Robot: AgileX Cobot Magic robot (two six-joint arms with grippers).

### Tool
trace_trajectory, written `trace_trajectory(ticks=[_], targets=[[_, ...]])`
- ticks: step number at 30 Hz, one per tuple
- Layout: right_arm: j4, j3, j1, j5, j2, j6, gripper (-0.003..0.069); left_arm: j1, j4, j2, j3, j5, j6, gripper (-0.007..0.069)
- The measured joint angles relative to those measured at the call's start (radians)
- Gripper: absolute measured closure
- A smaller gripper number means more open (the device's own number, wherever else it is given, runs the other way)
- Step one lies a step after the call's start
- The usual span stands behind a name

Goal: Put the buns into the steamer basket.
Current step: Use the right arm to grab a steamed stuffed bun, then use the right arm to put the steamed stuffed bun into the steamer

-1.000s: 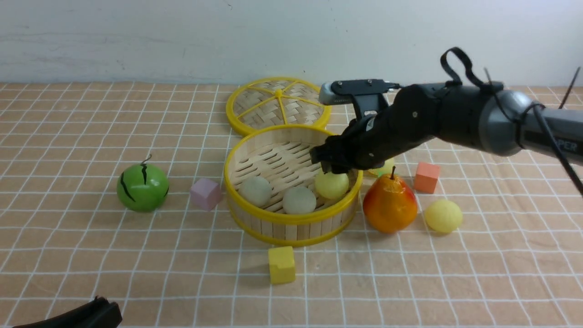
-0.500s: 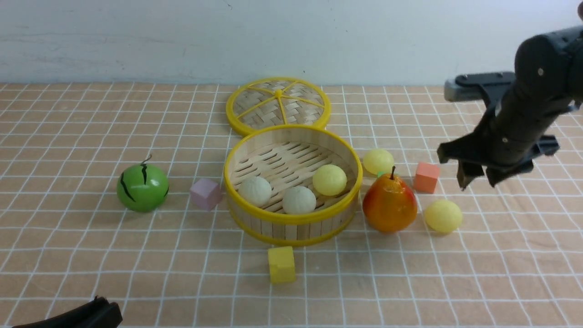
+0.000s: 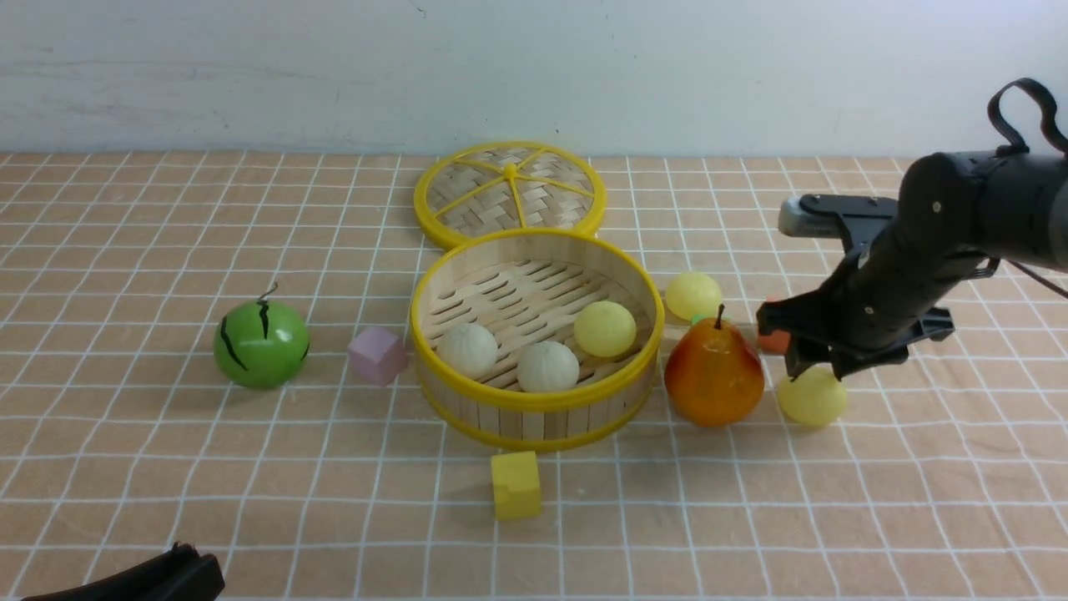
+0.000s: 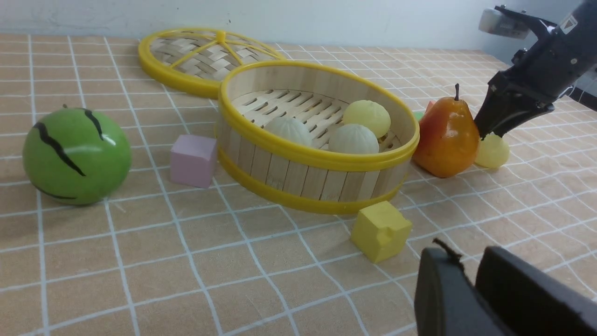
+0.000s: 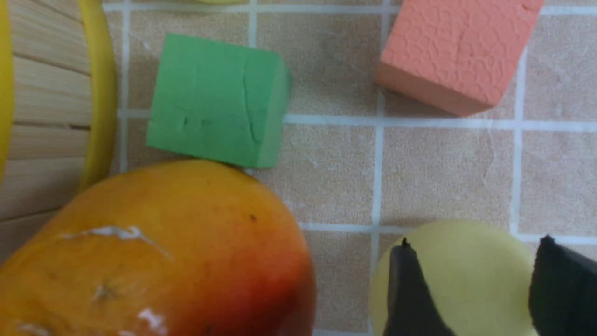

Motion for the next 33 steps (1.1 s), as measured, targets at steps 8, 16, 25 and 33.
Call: trace_trajectory(ticks=[8,16,25,33], targets=[[-0.008,0.000,0.000,-0.009,0.019,-0.030,0.0406,0.000,0.000,0.000,0.000,0.000,0.000,0.0507],[0.018,-0.018,0.005,0.052,-0.083,-0.074,0.0656,0.000,0.000,0.000,0.000,0.000,0.000,0.0496],[0.215,-0.156,0.215,-0.096,-0.131,-0.248,0.0653,0.000,0.000,0.000,0.000,0.000,0.000,0.0485],[0.240,-0.269,0.336,-0.307,0.091,-0.291,0.0638,0.000,0.000,0.000,0.000,0.000,0.000,0.0478]])
